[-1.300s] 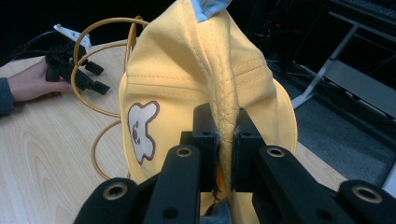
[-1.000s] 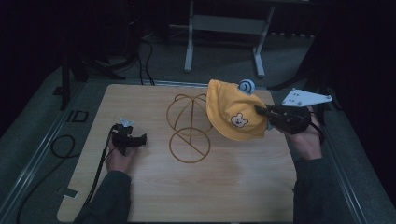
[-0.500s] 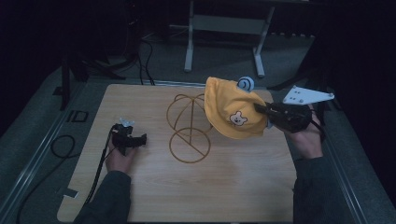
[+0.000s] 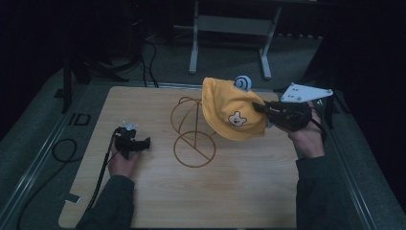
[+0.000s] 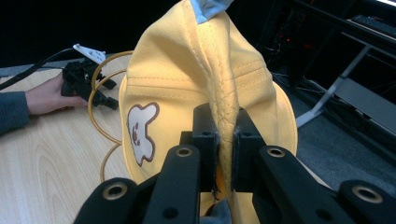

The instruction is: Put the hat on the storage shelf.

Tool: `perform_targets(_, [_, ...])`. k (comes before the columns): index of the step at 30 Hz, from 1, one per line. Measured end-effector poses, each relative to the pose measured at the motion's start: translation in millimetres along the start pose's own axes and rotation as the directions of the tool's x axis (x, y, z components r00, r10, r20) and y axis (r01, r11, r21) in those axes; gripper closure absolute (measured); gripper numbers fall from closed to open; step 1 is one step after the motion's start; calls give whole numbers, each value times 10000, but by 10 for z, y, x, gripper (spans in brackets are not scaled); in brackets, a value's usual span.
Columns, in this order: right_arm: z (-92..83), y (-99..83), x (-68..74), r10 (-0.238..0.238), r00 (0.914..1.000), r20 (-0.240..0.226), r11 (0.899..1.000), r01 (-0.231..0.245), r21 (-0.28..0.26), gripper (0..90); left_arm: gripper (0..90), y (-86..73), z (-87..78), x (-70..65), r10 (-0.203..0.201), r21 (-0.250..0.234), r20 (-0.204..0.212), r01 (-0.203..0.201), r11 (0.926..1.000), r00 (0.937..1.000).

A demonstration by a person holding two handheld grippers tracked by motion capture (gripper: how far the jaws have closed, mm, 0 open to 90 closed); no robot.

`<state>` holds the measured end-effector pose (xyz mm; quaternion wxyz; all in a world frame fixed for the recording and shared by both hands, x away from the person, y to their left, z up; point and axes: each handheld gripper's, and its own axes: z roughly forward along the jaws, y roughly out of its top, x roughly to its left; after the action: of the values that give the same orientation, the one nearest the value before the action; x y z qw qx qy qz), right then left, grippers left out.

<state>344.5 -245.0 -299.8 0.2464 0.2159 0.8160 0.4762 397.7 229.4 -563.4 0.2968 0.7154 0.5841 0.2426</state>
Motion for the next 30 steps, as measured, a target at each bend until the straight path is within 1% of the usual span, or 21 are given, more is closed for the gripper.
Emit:
perform_targets(6, [126,48,-25,-80,9999,-115,9997,83,244,834,146,0,0,0,0,0,0,0,10000,10000])
perform_targets(8, [162,72,-36,-69,9999,-153,9997,73,220,834,146,0,0,0,0,0,-1,0,10000,10000])
perform_targets(10, [195,107,-42,-97,9997,-231,9998,101,187,833,146,0,0,0,-2,0,0,2,10000,10000])
perform_targets(17, [349,252,-47,-241,9990,-381,9990,256,374,830,146,0,0,0,-4,-3,1,4,10000,10000])
perform_targets(27, [662,470,-1,-465,9966,-680,9953,520,814,824,146,1,2,0,7,1,4,-7,10000,10000])
perform_targets(28, [662,470,-1,-465,9966,-680,9953,520,814,824,146,1,2,0,7,1,4,-7,10000,10000])
perform_targets(30, [762,531,22,-505,9957,-773,9937,578,962,819,146,2,1,1,12,7,4,-12,10000,10000])
